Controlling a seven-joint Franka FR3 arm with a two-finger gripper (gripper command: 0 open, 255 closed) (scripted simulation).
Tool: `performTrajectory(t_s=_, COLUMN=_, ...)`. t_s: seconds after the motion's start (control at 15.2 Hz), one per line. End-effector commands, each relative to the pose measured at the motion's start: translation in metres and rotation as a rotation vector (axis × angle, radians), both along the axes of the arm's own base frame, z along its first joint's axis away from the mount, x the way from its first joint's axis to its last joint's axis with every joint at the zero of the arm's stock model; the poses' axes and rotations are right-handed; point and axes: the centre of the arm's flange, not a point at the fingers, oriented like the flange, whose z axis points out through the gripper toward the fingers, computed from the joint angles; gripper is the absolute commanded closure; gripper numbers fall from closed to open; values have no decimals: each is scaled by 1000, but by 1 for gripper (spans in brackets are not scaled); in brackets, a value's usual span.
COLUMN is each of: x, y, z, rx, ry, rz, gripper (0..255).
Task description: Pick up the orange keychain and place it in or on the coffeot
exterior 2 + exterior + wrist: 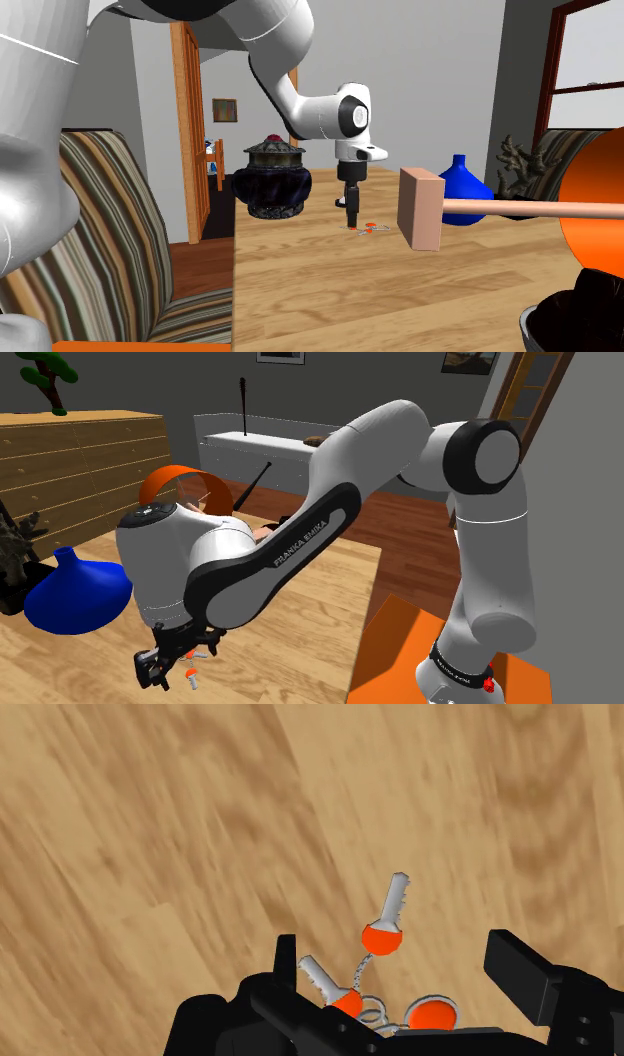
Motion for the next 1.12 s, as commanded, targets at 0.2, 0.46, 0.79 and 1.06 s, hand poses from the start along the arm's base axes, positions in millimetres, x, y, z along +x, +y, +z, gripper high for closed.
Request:
performTrajectory(t_s=0.2, x=0, y=1, z=-18, rx=0, ry=0, rz=0, gripper=0)
performTrajectory(t_s=0.46, x=0, y=1, z=-18, rx=0, ry=0, rz=0, gripper=0)
performTrajectory(t_s=0.79, x=1, y=1, z=-18, rx=0, ry=0, rz=0, gripper=255)
performTrajectory(t_s=1.06, x=0, y=1, z=-17, rx=0, ry=0, rz=0, gripper=255)
